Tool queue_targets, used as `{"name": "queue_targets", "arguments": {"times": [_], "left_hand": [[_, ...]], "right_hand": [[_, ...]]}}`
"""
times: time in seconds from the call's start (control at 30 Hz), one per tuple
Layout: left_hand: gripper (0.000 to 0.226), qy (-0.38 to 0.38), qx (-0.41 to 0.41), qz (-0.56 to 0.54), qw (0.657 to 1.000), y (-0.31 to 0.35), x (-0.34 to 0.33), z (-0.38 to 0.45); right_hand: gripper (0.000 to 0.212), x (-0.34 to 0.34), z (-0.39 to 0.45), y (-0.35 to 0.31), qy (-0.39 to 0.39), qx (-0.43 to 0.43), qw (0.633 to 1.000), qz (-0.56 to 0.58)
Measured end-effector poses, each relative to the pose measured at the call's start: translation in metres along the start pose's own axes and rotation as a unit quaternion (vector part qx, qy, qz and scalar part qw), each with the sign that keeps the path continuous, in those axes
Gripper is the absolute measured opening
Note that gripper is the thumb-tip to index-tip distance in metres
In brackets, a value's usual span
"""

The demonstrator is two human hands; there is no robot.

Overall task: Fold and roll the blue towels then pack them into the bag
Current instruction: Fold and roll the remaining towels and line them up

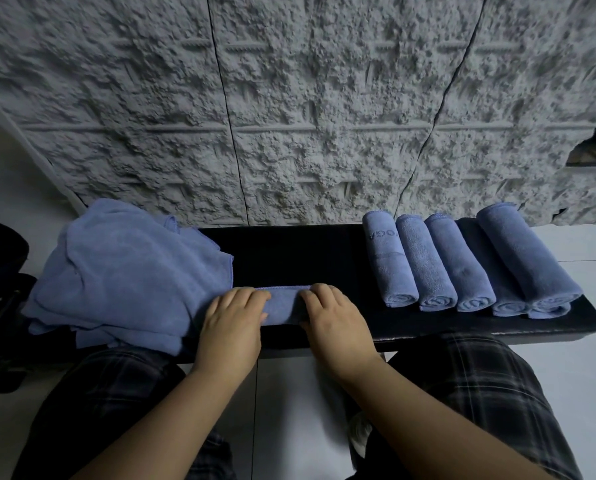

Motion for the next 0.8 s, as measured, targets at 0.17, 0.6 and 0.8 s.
{"name": "queue_targets", "arguments": {"times": [0.17,0.6,0.8], "left_hand": [[0.074,-0.019,-0.023,0.064,0.997,0.014,-0.009,0.007],[0.094,-0.082,-0.052,0.073,0.993,0.007,-0.034,0.026],[0.078,-0.089,-0.06,0.064,0.992,0.002,-0.04,0.023]], "right_hand": [[0.039,0.003,0.015,-0.001,0.005,-0.007,0.999,-0.034],[0.05,-0.01,0.042,-0.009,-0.079,-0.029,0.994,-0.063],[0.059,-0.022,0.039,0.006,-0.074,0.029,0.997,0.013]]}}
Point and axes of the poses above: each hand's wrist, its own z-axis towards the middle knuckle, its own x-axis out of the back of the hand, y = z × x, the point moved 6 cm from there along z, towards the middle knuckle, and after that the axes turned 5 degrees about y, right-handed, at the moved point
